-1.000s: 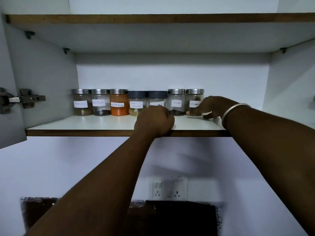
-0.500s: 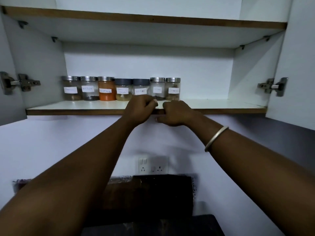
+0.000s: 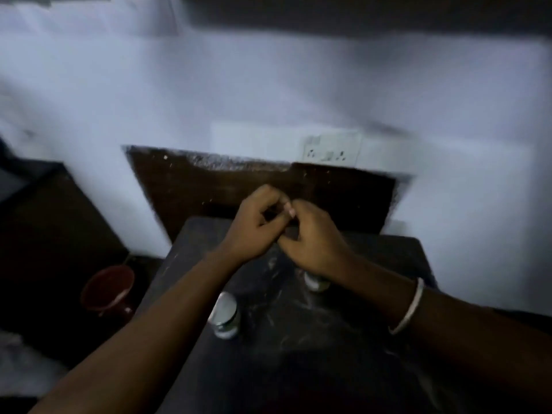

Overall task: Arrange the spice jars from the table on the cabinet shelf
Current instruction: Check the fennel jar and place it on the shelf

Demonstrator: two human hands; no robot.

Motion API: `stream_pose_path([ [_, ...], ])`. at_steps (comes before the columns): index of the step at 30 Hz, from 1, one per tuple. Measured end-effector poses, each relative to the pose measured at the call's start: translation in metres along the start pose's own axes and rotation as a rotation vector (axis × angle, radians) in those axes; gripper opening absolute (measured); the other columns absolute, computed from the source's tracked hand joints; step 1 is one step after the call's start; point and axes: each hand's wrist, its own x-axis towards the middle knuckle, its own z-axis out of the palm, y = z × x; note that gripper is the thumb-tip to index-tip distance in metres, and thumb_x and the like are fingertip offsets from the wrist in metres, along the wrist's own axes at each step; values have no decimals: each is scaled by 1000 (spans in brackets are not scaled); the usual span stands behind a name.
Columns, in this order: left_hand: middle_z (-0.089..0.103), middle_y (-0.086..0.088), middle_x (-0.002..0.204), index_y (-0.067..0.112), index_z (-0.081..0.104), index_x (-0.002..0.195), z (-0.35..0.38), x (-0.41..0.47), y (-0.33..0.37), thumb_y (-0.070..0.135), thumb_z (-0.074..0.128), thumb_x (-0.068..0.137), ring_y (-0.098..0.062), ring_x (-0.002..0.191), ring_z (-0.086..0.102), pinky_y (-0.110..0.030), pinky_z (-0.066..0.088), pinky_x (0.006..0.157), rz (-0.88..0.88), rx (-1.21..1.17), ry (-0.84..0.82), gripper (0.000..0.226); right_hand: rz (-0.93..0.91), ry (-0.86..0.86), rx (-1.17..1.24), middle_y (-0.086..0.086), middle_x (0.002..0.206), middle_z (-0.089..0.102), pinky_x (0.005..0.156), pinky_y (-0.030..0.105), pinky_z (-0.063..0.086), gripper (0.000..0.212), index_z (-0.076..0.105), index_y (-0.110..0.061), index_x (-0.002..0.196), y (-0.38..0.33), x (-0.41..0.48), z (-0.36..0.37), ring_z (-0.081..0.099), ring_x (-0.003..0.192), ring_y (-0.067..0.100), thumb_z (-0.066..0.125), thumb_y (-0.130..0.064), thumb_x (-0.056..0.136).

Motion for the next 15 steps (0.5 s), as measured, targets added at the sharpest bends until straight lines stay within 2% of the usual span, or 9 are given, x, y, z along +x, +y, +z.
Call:
stream_pose_path([
  [2,67,-9,86,7,69,85,-1,-53,-37,16,69,92,-26,83,68,-46,55,74,-173,20,-17,11,58,-173,29,11,107,68,77,37,52,35,62,-4,110,20,-22,52,67,95,26,78,-20,84],
  [4,67,-5,91,10,73,92,-5,-102,-75,15,73,88,-19,84,66,-43,54,73,-312,118,-29,7,145,-309,63,6,113,67,79,30,52,44,61,-10,122,39,-38,96,66,102,20,79,-27,85],
  [5,67,-4,98,10,73,101,-9,-125,-93,16,75,85,-17,90,64,-39,52,78,-403,192,-60,17,194,-366,91,3,116,66,78,22,50,48,59,-13,126,47,-44,116,65,104,17,80,-28,85],
  [7,62,-14,123,8,66,128,-19,-160,-123,16,77,81,-27,114,61,-35,47,95,-597,315,-175,50,278,-448,145,3,122,65,76,14,44,55,56,-14,130,58,-49,147,60,104,11,82,-26,83],
  [8,56,-17,137,8,58,140,-24,-174,-134,16,78,78,-33,127,55,-36,43,102,-682,358,-231,65,314,-487,156,5,126,65,80,17,47,58,55,-15,131,62,-49,161,58,105,10,83,-25,81],
  [10,42,-19,154,9,43,153,-28,-196,-146,16,85,75,-38,144,41,-43,37,116,-798,371,-316,89,361,-578,179,3,130,63,95,31,53,68,52,-16,134,65,-49,183,60,114,15,86,-24,75],
  [12,28,-19,164,9,30,159,-25,-209,-151,18,90,74,-37,153,26,-50,28,124,-854,299,-385,105,374,-646,215,-11,124,60,95,28,52,76,52,-23,133,62,-47,196,59,120,17,89,-29,67],
  [13,24,-19,166,9,25,161,-21,-213,-151,17,91,74,-36,155,23,-49,26,125,-864,259,-406,109,370,-660,220,-13,121,60,94,27,52,79,51,-28,130,61,-46,201,60,121,18,90,-34,62],
  [15,27,-18,166,8,23,161,-13,-220,-153,14,91,74,-33,154,27,-37,25,124,-862,176,-370,111,385,-682,226,-3,133,59,102,38,52,89,46,-24,140,62,-47,213,56,128,21,90,-29,63],
])
